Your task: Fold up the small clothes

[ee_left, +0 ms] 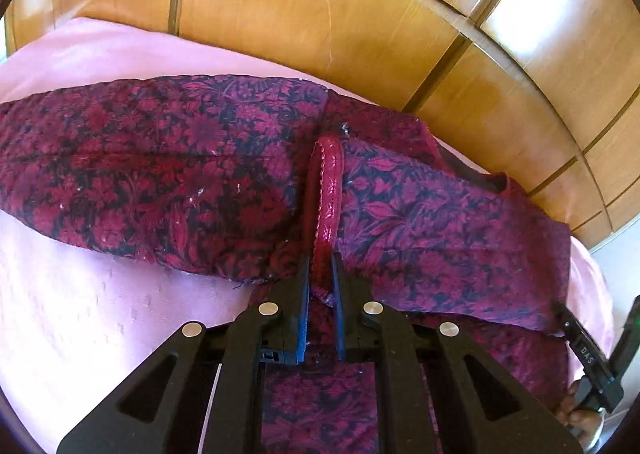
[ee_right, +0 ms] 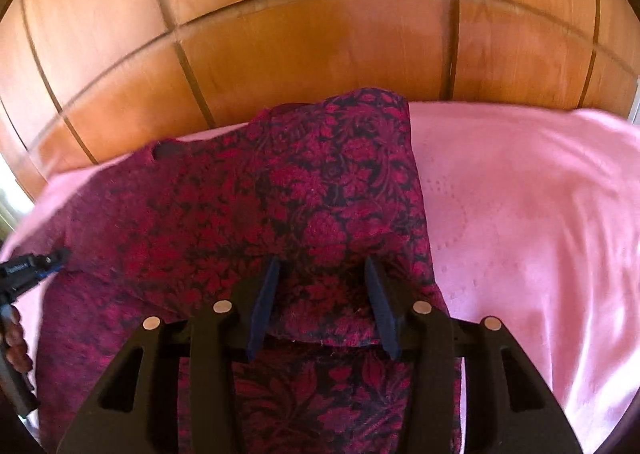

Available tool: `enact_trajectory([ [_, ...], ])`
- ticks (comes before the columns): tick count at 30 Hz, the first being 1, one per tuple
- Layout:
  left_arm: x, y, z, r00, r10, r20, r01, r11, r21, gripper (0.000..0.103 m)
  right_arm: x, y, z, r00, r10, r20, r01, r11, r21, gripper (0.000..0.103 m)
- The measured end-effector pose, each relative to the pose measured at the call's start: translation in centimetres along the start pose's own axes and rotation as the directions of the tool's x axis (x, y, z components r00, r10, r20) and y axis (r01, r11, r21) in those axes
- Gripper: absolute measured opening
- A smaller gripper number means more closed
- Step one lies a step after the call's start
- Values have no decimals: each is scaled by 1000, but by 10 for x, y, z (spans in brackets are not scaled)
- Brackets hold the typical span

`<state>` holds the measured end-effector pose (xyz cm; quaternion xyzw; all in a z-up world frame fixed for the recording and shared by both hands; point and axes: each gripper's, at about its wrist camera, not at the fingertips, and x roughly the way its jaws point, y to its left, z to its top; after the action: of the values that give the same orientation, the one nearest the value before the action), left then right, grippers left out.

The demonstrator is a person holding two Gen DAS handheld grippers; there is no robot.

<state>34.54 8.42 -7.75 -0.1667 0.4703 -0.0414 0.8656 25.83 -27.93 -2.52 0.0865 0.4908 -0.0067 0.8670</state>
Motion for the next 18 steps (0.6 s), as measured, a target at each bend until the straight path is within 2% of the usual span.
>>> enact_trajectory([
  [2, -3, -1, -2, 1000, -3, 19, 3, 1000, -14, 12, 3, 8, -4, 998, -56, 22, 57, 997, -55, 45],
  [5, -22, 11, -9, 997, -55, 48, 59, 995, -80, 19, 4, 19, -7, 991, -124, 46, 128, 986, -106, 45],
  [6, -30, 18, -13, 996, -71, 59, 77, 991, -107, 23, 5, 19, -7, 990, -133, 52, 138, 984, -111, 45],
  [8, -47, 39, -18, 994, -60, 90, 74, 985, -157, 34, 9, 21, -11, 990, -133, 56, 138, 984, -111, 46],
  [10, -61, 62, -20, 992, -81, 102, 101, 972, -213, 34, 8, 20, -12, 990, -128, 58, 134, 985, -107, 46],
  [12, -79, 93, -25, 991, -66, 116, 96, 956, -276, 35, 7, 21, -12, 990, -129, 62, 135, 985, -106, 47],
  [14, -92, 131, -28, 992, -50, 120, 92, 923, -374, 35, 7, 21, -12, 989, -131, 65, 138, 985, -106, 47],
  [15, -102, 157, -30, 991, -37, 130, 92, 890, -448, 35, 6, 22, -13, 989, -134, 66, 141, 984, -108, 48],
  [18, -126, 221, -32, 982, -6, 189, 115, 813, -571, 35, 6, 23, -13, 987, -142, 69, 149, 982, -111, 48],
])
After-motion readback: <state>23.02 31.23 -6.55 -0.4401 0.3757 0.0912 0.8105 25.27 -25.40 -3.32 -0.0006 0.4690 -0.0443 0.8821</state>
